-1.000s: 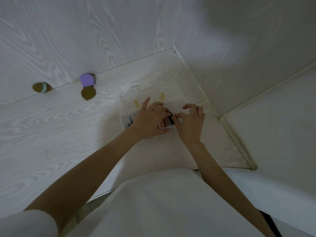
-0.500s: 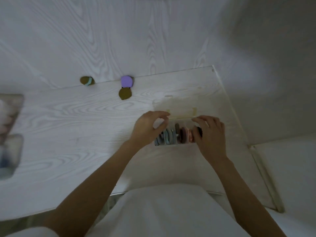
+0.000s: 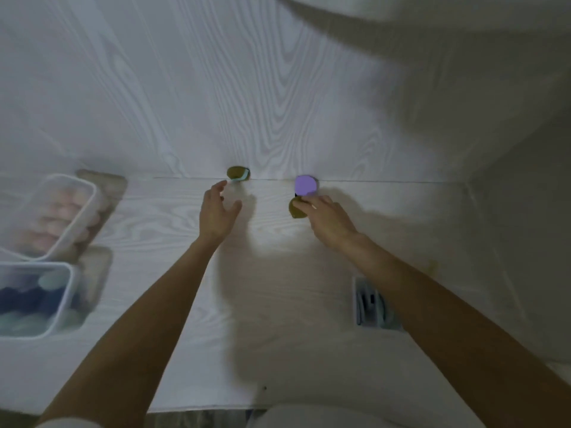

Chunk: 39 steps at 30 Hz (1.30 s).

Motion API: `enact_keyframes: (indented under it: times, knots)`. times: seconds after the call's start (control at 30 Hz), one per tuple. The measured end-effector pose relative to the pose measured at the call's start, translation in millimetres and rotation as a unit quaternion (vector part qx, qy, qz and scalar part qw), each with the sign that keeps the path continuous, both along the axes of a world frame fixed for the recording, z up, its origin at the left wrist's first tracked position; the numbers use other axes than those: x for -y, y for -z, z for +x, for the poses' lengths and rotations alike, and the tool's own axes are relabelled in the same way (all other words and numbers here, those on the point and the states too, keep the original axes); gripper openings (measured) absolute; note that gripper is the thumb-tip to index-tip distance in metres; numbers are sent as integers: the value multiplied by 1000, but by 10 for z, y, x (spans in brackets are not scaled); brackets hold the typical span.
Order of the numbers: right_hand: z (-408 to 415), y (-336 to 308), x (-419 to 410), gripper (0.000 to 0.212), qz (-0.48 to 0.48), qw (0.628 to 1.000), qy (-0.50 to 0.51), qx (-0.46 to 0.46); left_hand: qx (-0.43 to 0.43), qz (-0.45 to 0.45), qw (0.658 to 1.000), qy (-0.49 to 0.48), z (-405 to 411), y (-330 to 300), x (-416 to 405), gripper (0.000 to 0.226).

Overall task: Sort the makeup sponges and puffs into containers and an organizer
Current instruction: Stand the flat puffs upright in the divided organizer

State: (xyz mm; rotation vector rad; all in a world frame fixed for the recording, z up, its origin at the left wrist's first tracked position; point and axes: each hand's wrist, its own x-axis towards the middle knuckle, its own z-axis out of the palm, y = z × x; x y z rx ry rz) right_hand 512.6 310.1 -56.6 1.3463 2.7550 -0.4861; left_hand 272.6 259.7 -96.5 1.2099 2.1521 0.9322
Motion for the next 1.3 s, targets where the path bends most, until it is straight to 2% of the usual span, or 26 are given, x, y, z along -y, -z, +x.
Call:
enact_keyframes:
  times: [0.07,0.13,0.23,0.3,0.37,0.43,0.53,0.6,0.67,0.73,0.8,0.97,1.07,1.17,1.3]
  knots:
    - [-135,71,-117,70,28,996,-46,69,-67,23,996,47,-148,20,-142,57]
    - [-234,128,-205,68,41,990,-63,116,-123,48,986,98,-270,11,-284,58]
    - [-305,230,-282,49,109,985,-80,108,-193,52,969,144,-313,-1,-446,48]
    - [-345,217,-306,42,141,981,-75,109,-211,64,965,144,-300,6,-511,34]
    - [-375,117,-288,34,116,987,-56,92,-214,68,964,142,-295,28,-545,19]
    - [-346,11,-244,22,94,993,-17,73,-209,63,965,143,-266,37,-528,14]
    - [-133,-165,-13,16,76,993,68,-53,-202,90,967,128,-144,-68,-359,12]
    - [142,-281,272,11,84,976,125,-157,-153,130,970,135,73,-220,-153,9]
    - [499,-388,582,11,95,955,179,-216,-60,164,971,162,384,-397,97,9]
    - [896,-461,906,13,88,936,251,-230,3,186,963,193,738,-541,336,12]
    - [1336,-472,1240,16,61,910,341,-229,30,205,945,254,1166,-620,492,15]
    - [2121,-348,1847,20,48,821,508,-256,30,238,866,439,2242,-728,530,14]
    - [2354,-298,1992,18,44,772,565,-289,11,256,827,500,2748,-784,444,13]
    - [2487,-289,2041,18,58,744,585,-318,-19,257,801,540,3142,-778,363,13]
    - [2599,-264,2022,13,73,728,599,-324,-57,242,767,592,3473,-677,293,13]
